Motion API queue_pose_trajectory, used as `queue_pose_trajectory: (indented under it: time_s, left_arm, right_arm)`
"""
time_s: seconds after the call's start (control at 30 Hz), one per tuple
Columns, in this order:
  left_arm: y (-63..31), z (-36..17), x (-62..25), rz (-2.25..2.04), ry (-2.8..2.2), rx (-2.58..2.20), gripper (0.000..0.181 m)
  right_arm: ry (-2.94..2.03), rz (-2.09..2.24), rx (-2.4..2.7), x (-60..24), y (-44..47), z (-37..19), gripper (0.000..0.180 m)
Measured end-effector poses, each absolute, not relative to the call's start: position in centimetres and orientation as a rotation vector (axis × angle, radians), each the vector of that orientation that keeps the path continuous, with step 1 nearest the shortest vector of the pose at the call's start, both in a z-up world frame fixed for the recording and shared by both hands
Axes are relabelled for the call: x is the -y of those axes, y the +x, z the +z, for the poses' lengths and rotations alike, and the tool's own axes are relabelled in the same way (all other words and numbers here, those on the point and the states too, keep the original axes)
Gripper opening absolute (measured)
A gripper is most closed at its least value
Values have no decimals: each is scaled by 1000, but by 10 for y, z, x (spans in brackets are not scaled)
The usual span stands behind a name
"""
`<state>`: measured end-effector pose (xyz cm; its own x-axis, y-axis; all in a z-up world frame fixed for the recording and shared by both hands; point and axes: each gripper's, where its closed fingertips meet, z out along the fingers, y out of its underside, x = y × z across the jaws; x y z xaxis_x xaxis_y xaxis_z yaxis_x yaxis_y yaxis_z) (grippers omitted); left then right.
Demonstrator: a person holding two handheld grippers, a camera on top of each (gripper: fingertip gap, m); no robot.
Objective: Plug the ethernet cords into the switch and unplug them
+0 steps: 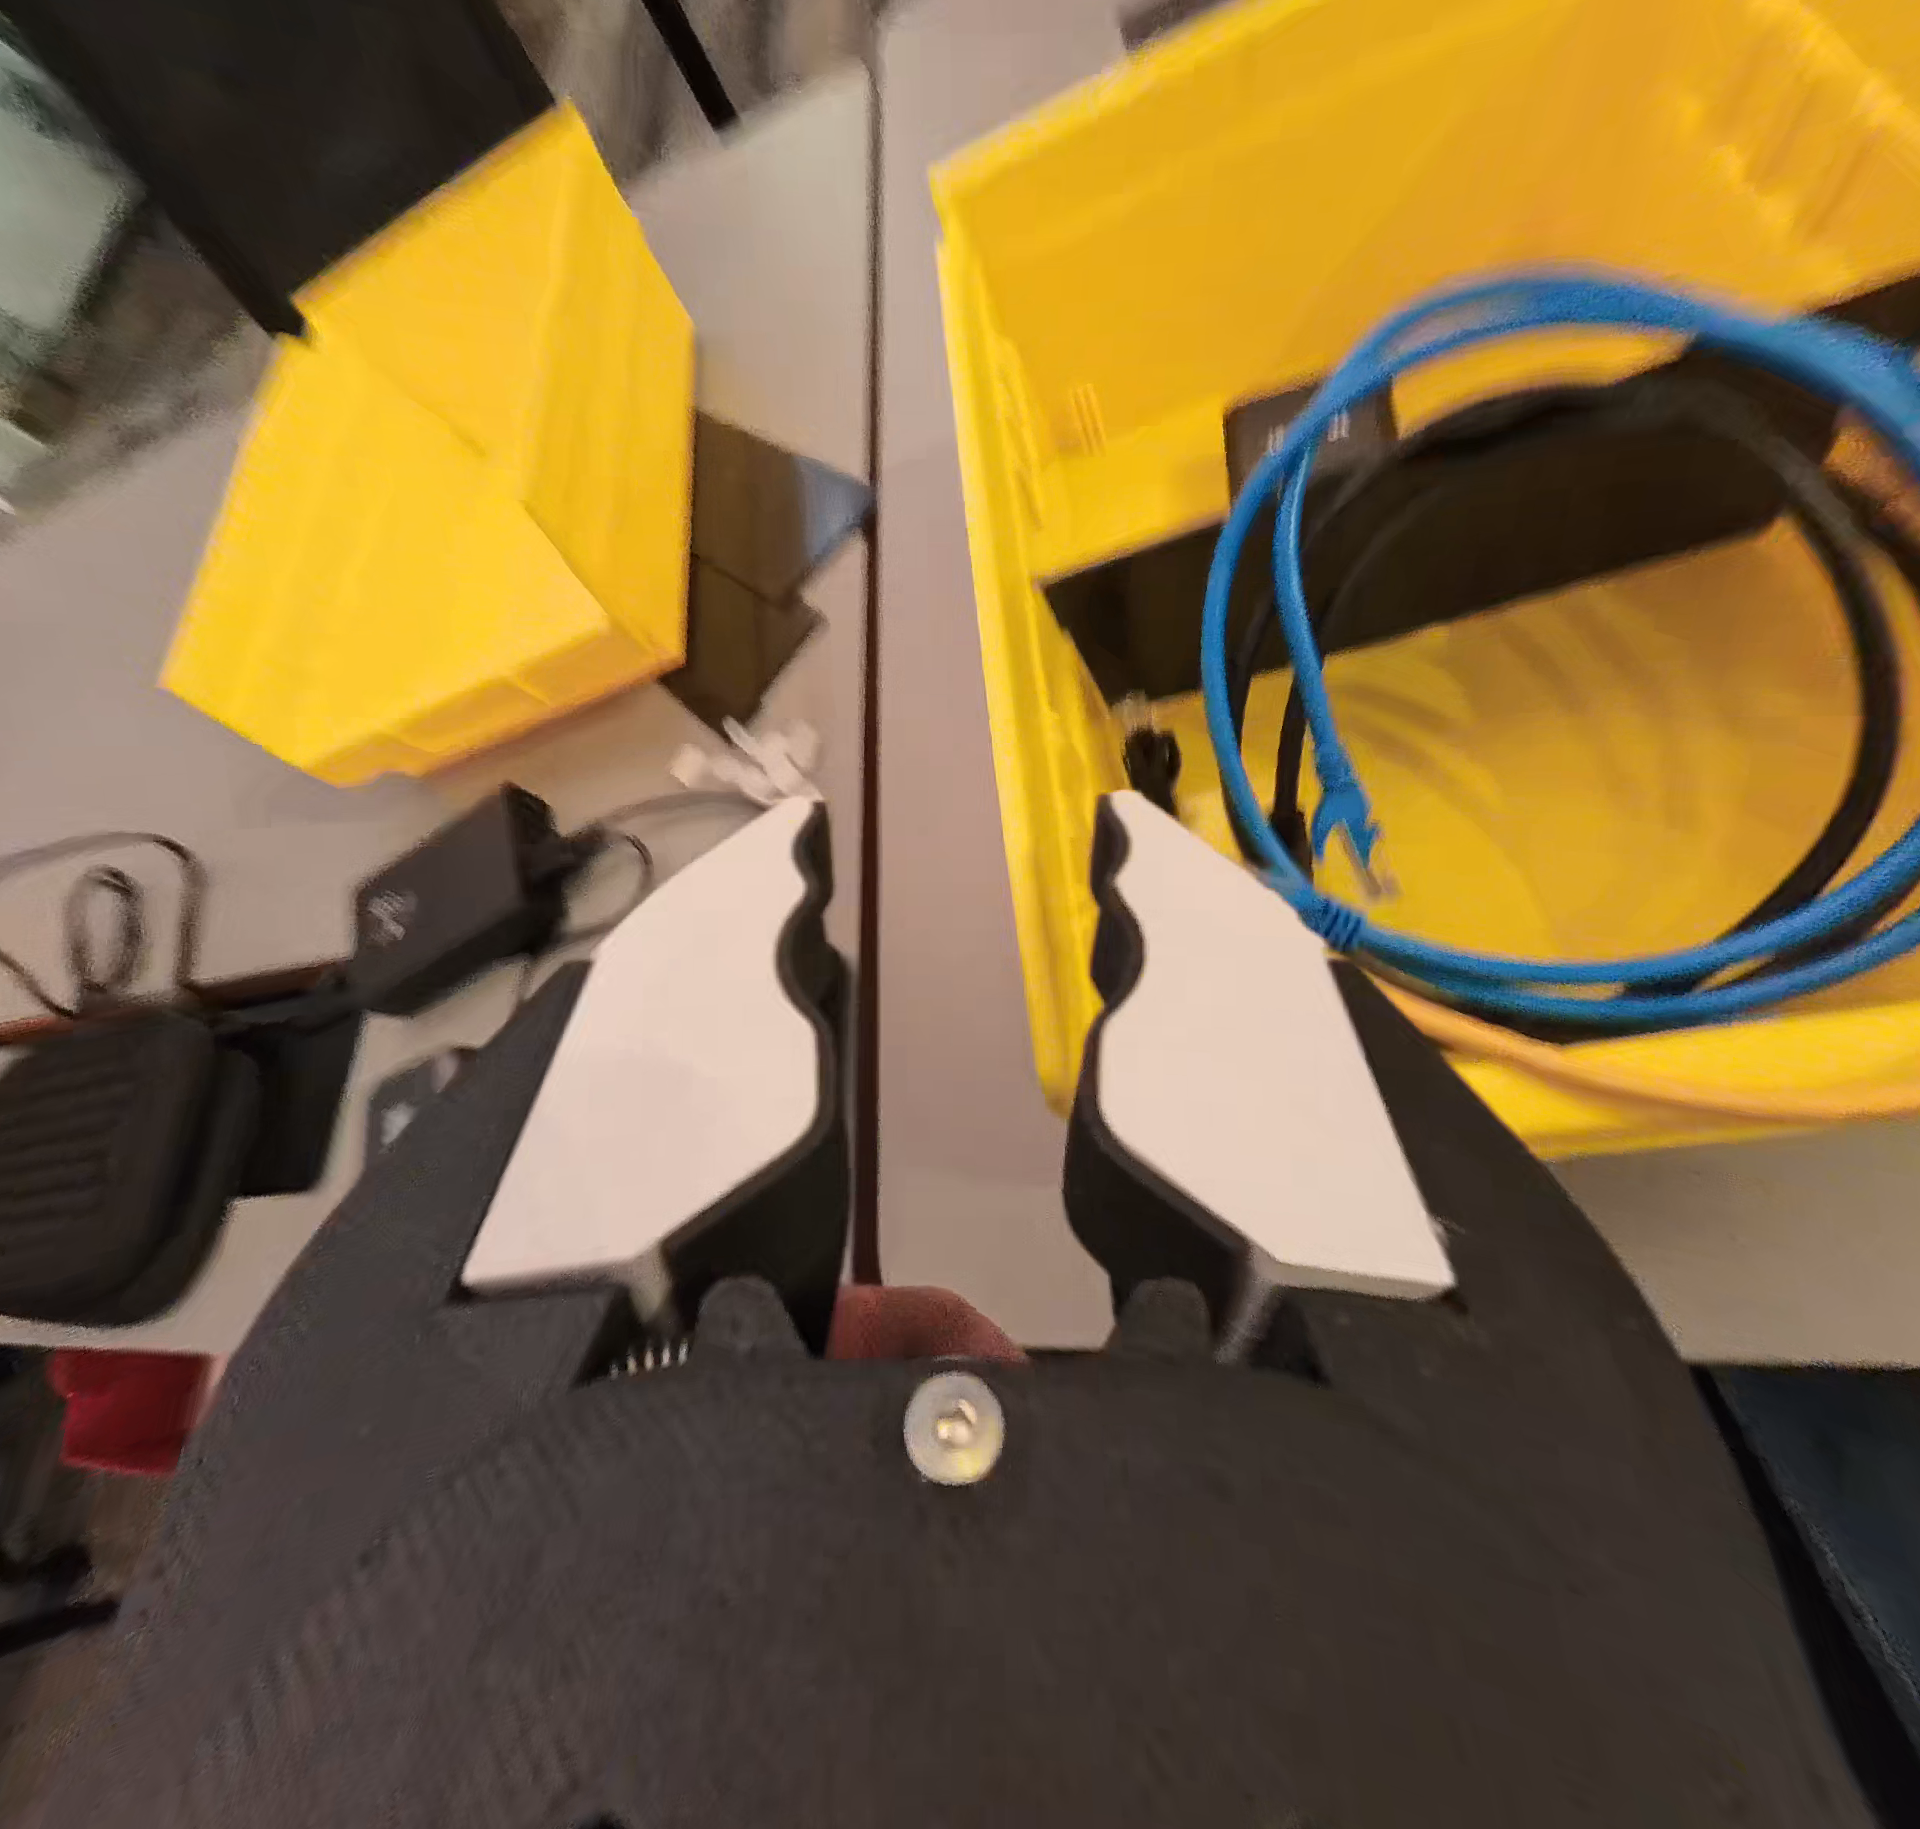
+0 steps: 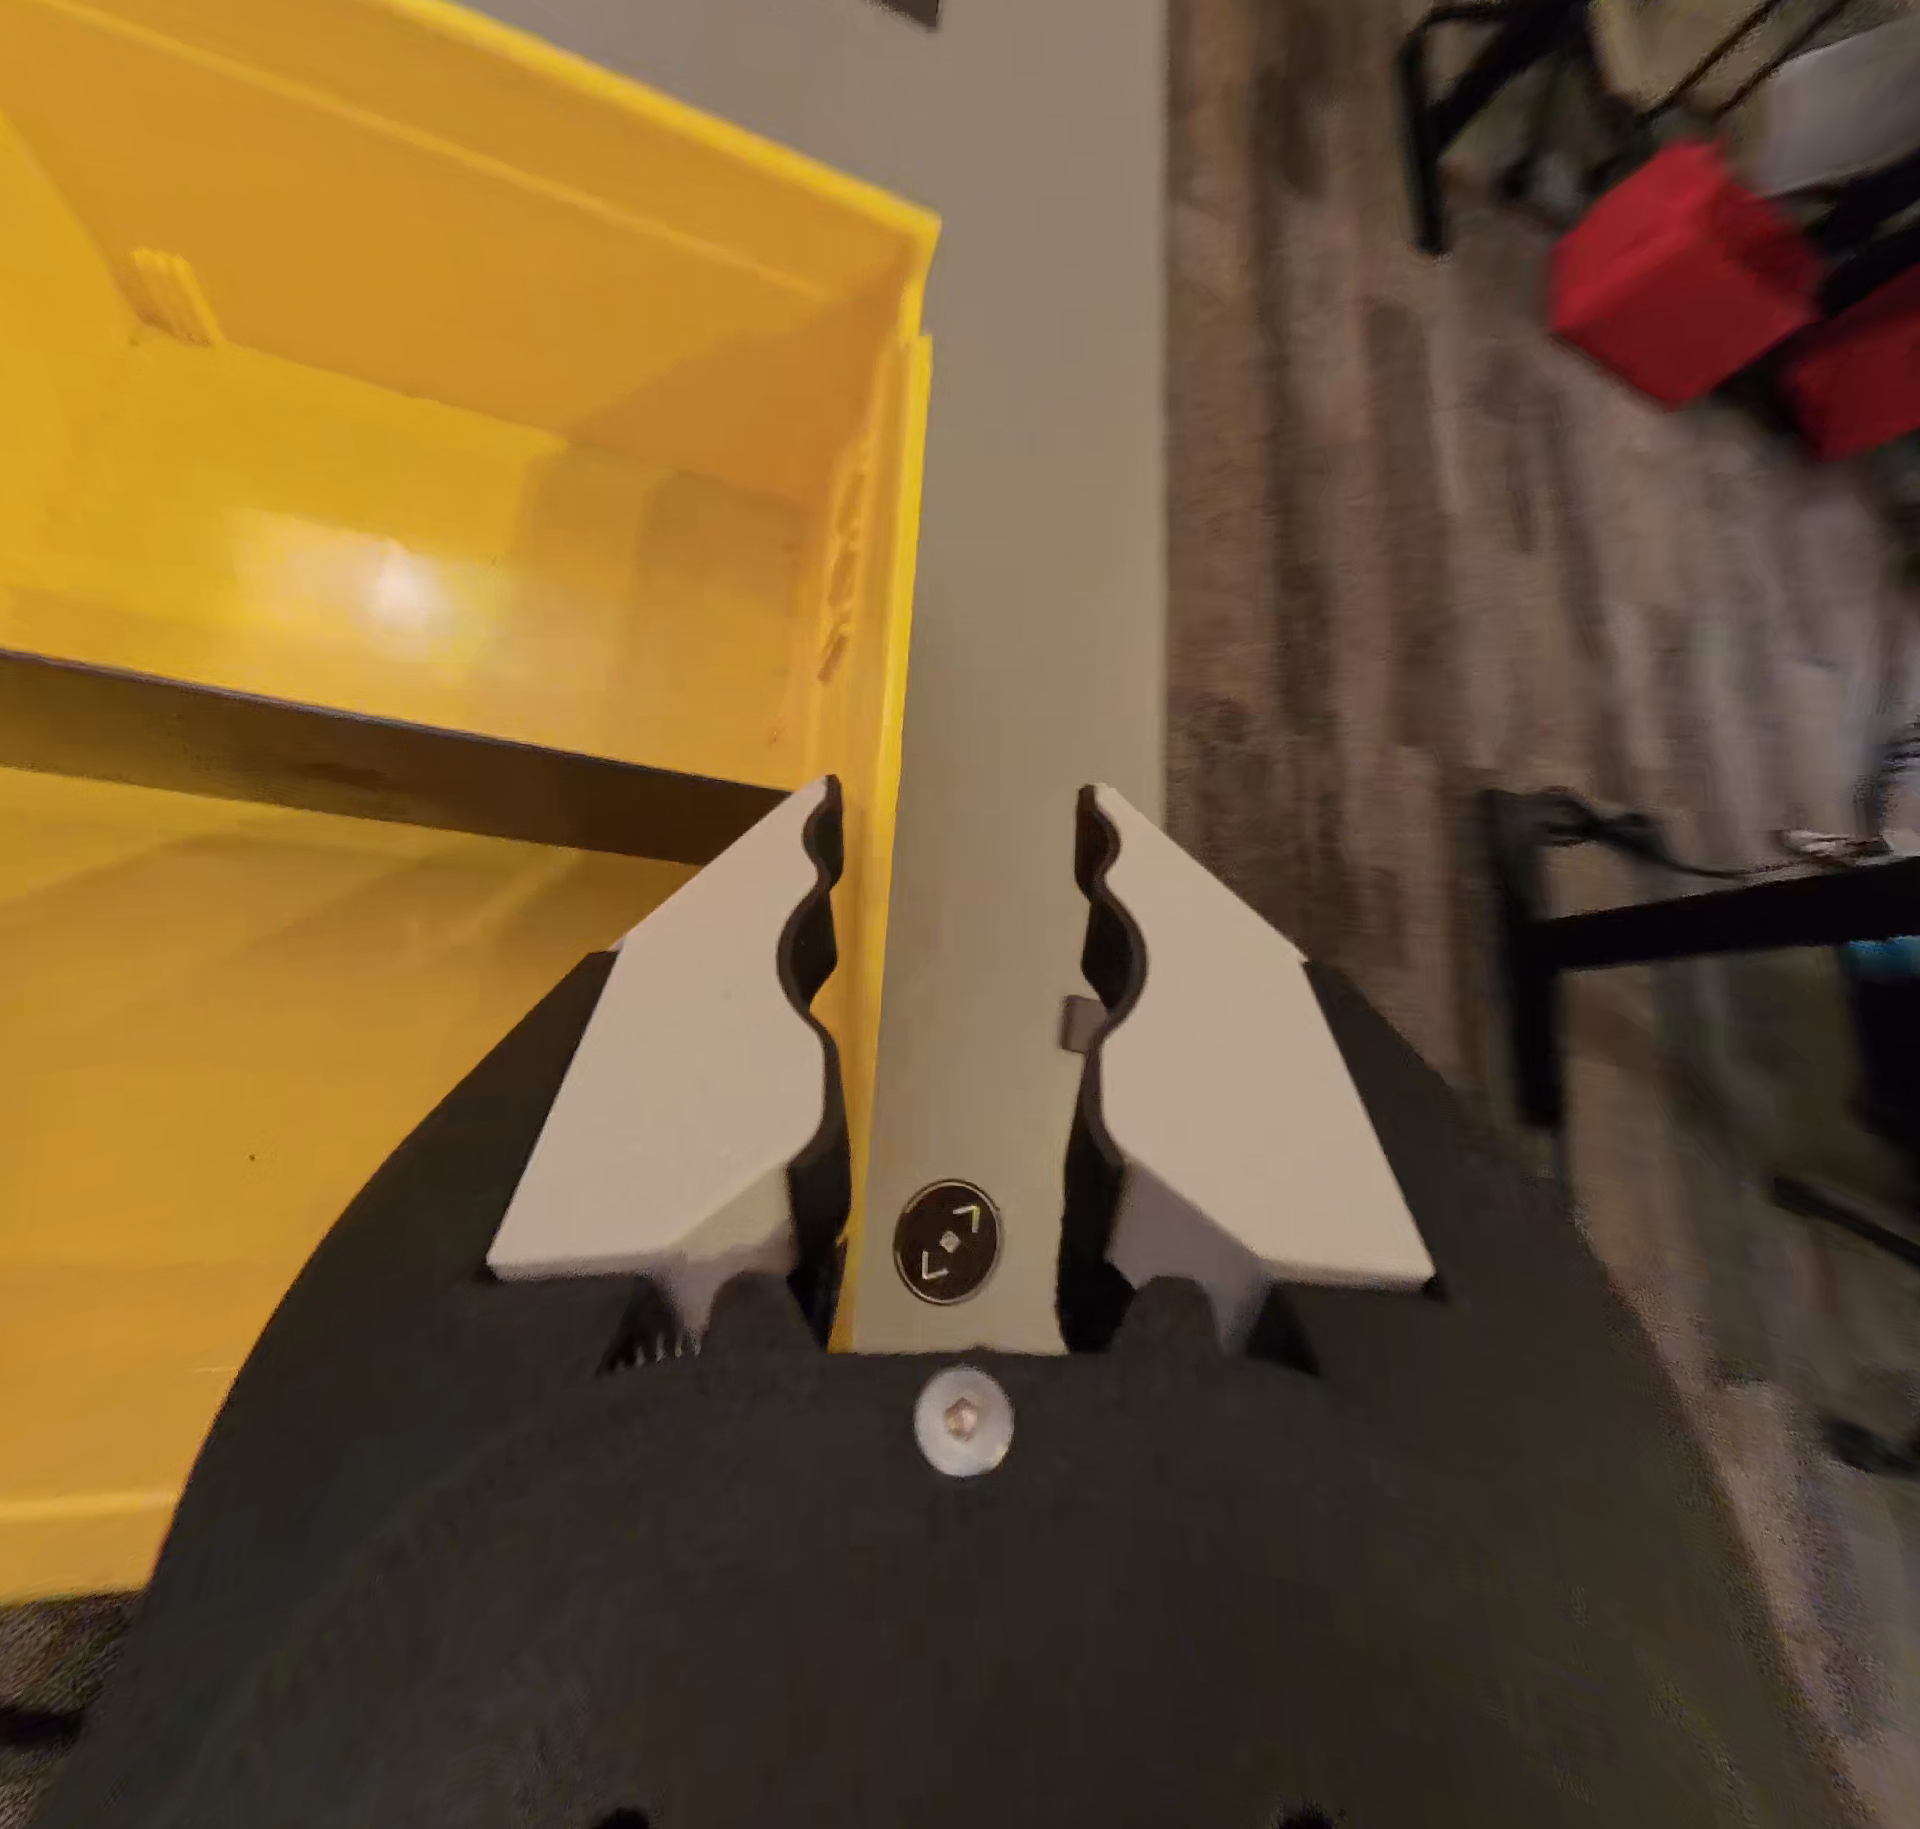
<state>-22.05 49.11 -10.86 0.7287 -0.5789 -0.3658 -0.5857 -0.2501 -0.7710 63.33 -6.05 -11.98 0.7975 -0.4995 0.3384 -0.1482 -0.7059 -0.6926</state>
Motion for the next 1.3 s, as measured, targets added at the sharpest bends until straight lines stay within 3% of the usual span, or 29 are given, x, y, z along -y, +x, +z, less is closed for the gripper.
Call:
queue_pose_trajectory:
  time_s: [0.13,0.3,0.4,0.53,0.8,0.97,1.07,1.3]
  left_arm:
    - [-152,-45,-461,-13,-1710,-1002,61]
    - [-15,-21,-393,-273,-1586,-1204,68]
    - [61,-45,-348,-363,-1586,-1371,80]
    - [136,-98,-307,-509,-1607,-1495,83]
    - [194,-205,-295,-520,-1704,-1644,88]
    - [199,-226,-295,-552,-1759,-1672,89]
    - [198,-230,-283,-633,-1775,-1751,69]
    - [198,-232,-279,-673,-1792,-1772,72]
  right_arm:
    - [-2210,-883,-328,35,601,-55,53]
    - [-2038,-610,-41,-60,498,-11,64]
    - [-2062,-505,167,-119,433,-33,79]
    - [-2081,-210,380,-180,352,-87,85]
    - [-2135,84,446,-227,306,-185,98]
    - [-2175,138,465,-235,295,-215,100]
    - [-2206,105,520,-237,291,-223,104]
    - [-2278,178,521,-238,284,-233,109]
